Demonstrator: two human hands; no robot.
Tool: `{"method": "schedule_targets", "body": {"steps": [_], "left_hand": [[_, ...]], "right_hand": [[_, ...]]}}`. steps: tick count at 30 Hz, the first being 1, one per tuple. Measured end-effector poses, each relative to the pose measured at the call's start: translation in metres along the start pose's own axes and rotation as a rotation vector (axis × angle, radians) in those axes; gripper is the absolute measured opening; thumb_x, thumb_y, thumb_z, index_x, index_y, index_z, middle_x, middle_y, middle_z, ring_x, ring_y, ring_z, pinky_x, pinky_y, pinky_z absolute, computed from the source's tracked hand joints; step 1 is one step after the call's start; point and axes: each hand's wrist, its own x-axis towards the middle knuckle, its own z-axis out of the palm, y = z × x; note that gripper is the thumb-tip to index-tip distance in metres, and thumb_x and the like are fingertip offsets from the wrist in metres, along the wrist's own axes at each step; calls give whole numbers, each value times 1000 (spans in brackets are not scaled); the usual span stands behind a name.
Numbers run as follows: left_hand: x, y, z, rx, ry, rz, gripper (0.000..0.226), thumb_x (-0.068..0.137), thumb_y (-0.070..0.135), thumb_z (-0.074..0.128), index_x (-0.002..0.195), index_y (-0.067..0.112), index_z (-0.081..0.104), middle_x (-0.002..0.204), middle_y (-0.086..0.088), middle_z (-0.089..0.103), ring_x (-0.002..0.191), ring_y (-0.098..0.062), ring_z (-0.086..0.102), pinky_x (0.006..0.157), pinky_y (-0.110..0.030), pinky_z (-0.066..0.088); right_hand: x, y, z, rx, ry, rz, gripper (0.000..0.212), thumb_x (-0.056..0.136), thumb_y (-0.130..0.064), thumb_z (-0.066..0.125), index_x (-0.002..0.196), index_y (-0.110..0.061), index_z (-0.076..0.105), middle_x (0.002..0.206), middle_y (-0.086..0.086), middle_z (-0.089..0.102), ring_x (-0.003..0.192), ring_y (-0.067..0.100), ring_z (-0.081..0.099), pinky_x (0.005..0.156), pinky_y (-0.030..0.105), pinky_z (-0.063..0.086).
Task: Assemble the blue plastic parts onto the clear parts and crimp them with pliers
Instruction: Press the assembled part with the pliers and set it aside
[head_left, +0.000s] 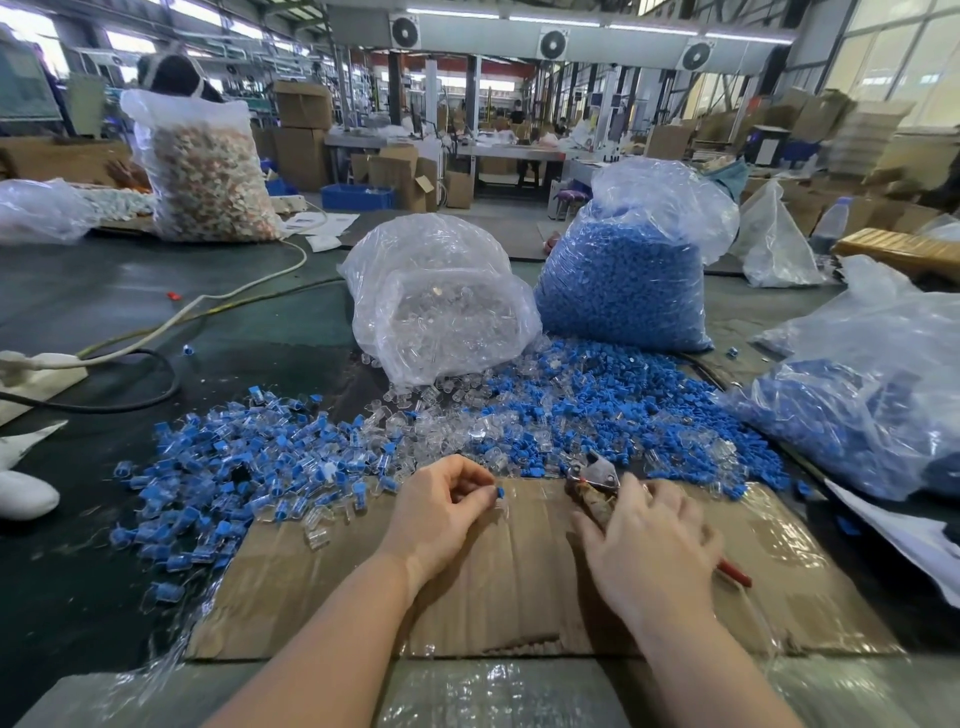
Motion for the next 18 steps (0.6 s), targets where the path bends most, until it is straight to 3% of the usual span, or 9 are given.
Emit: {"method": "schedule_targets", "body": {"steps": [2, 5, 10, 15, 18], "left_hand": [[0, 1, 0, -14, 4, -12, 13, 84, 10, 66, 84, 22, 61, 81, 4, 65, 74, -3, 59, 65, -5, 44], [2, 3, 0, -36, 4, -37, 11, 84, 10, 66, 85, 20, 61, 81, 3, 65, 74, -4, 59, 64, -5, 44], [5, 10, -4, -171, 17, -151, 8, 85, 9, 64, 87, 16, 62, 81, -2, 67, 69, -7, 60, 57, -8, 46], [6, 17, -7, -450, 64, -311, 8, 86, 4, 60, 93, 7, 62, 85, -11, 69, 68, -16, 63, 58, -19, 53], [8, 23, -10, -598, 69, -390, 8, 86, 2, 60, 94, 3, 62, 81, -12, 67, 58, -15, 61, 49, -22, 52]], "right_hand": [[0, 13, 0, -68, -159, 82, 82, 85, -73, 26, 148, -22, 10, 155, 7, 16, 141, 29, 18, 109, 57, 18], [-5, 20, 2, -91, -201, 93, 81, 85, -72, 21, 148, -27, -1, 156, 4, 14, 141, 28, 16, 109, 59, 16], [-12, 19, 5, -242, 36, -70, 59, 96, -50, 25, 144, -16, 22, 138, 8, 41, 125, 26, 40, 97, 39, 41], [-5, 12, -15, -158, 38, -208, 30, 100, -37, 29, 116, -15, 41, 119, 6, 50, 107, 21, 47, 84, 28, 48], [-1, 2, -33, 174, -105, -302, 31, 101, -37, 25, 100, -17, 49, 101, -1, 55, 92, 14, 51, 79, 24, 43]]}}
